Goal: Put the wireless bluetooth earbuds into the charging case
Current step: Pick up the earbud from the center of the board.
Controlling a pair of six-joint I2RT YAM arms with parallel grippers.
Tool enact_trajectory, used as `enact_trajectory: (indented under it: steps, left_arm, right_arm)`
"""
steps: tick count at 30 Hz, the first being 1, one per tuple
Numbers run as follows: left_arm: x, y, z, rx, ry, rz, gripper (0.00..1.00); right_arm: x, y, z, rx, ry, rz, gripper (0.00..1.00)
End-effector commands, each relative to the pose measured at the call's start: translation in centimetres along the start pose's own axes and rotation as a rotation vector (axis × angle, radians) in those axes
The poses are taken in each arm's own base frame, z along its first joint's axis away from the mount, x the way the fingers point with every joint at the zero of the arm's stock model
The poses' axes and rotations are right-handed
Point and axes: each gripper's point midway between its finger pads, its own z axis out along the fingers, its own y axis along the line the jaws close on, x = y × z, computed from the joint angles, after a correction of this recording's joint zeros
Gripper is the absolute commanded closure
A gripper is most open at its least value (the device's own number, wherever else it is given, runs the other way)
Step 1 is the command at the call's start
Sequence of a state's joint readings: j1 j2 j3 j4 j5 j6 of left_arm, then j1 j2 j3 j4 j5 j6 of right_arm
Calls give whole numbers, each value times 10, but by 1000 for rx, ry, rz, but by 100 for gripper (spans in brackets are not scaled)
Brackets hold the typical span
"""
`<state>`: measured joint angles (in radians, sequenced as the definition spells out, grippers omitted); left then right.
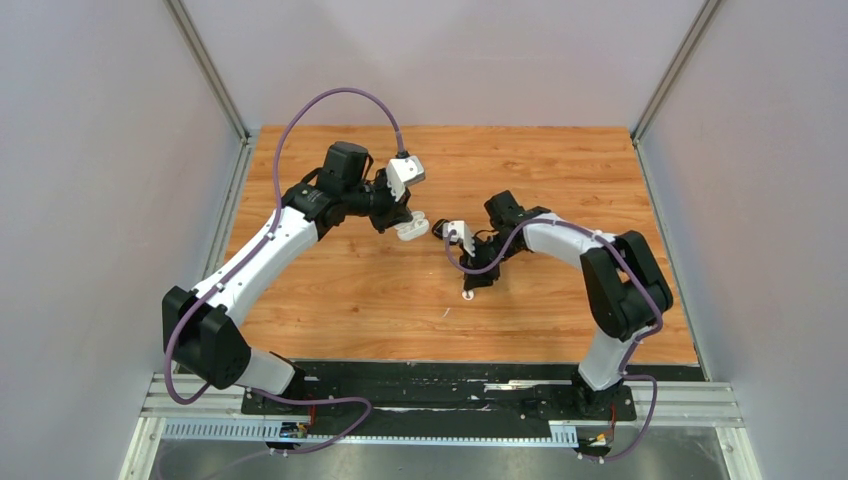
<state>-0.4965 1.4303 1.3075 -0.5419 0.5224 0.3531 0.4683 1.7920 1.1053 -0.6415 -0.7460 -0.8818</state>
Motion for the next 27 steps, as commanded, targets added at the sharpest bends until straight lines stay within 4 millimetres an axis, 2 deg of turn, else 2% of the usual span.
enact_trajectory:
  steps: [1,7,11,17,27]
  left_arm:
    - [-12,-1,-6,-1,-40,12,100]
    - [-9,0,-4,1,-30,9,100]
    - [-10,0,-4,3,-30,7,100]
    - [-8,2,-1,-2,-21,17,100]
    - [-9,6,4,-1,-15,8,100]
  right_arm:
    - [-32,18,-29,31,-118,-244,72]
    - [-18,26,-29,10,-94,-342,79]
    - [-15,30,-24,-21,-103,-401,80]
    - [4,26,-17,-36,-43,-426,80]
    - [12,29,-6,-77,-31,-434,77]
